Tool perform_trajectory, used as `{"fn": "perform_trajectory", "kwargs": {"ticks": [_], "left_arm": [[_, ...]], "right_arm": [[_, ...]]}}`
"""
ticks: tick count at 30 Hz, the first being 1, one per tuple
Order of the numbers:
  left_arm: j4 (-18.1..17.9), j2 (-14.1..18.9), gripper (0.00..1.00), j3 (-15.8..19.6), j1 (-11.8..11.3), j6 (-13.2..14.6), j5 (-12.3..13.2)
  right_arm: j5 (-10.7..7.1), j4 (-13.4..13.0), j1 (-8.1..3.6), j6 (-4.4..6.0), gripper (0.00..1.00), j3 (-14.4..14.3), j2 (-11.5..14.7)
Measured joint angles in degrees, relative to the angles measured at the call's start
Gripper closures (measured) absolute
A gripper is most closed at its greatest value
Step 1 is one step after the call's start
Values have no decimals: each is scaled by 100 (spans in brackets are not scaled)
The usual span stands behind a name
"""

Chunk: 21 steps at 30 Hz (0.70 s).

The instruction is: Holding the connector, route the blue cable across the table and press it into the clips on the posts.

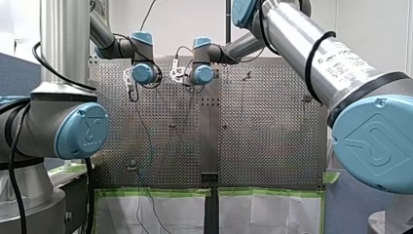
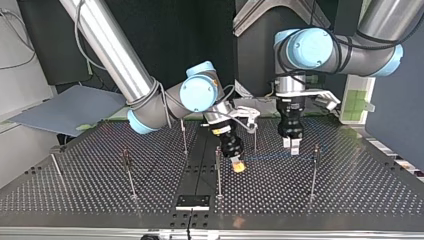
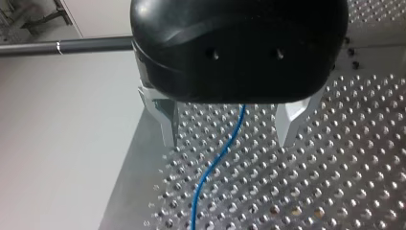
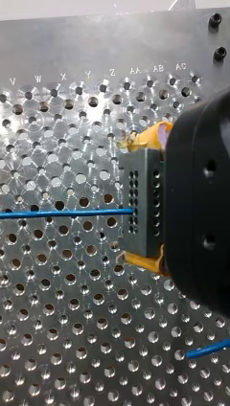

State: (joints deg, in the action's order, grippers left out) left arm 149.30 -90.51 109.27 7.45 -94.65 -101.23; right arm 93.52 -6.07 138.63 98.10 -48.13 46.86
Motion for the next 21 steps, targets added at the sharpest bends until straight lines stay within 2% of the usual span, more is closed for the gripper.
{"fn": "perform_trajectory", "kwargs": {"ticks": [6, 21], "left_arm": [[-64, -225, 0, -196, 0, 10, -167], [-55, -785, 0, -611, -15, -20, -199]], "right_arm": [[1, 0, -11, 0, 100, 0, 0], [4, 0, -15, 0, 100, 0, -4]]}}
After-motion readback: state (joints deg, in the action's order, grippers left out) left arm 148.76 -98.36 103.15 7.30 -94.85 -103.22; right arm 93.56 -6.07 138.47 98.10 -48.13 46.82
